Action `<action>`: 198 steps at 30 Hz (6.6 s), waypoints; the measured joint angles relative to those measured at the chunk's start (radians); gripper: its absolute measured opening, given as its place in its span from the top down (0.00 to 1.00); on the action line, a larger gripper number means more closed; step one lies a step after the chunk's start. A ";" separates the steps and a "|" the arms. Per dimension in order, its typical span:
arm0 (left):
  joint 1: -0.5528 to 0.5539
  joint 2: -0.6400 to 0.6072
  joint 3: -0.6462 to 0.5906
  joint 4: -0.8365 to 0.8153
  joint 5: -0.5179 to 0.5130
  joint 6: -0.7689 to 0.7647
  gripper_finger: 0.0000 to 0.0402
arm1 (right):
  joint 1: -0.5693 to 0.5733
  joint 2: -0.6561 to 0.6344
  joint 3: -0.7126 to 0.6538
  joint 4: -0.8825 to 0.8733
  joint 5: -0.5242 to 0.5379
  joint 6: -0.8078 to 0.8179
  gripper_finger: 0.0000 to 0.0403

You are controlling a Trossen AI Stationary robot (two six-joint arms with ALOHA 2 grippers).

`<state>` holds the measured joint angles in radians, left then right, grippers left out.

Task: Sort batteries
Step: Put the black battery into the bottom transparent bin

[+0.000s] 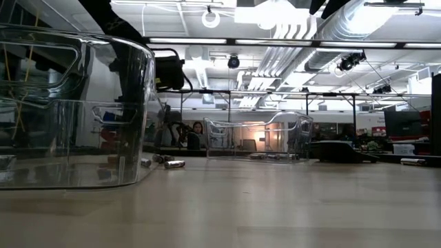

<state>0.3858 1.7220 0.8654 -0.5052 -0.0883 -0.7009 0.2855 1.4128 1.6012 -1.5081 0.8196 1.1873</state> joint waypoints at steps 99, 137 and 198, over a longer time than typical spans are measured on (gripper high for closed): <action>-0.137 -0.015 0.114 -0.117 0.163 0.672 0.58 | -0.011 0.001 0.000 0.059 -0.031 0.013 0.60; 0.014 0.081 0.172 -0.184 0.245 0.814 0.58 | -0.011 0.002 -0.001 0.079 -0.022 0.028 0.60; -0.411 -0.911 -0.130 0.092 0.821 -0.166 0.84 | -0.011 0.002 -0.001 0.077 0.000 -0.010 0.60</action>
<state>-0.0249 0.8113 0.7356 -0.4132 0.7324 -0.8665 0.2741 1.4151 1.6005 -1.4308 0.8196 1.1774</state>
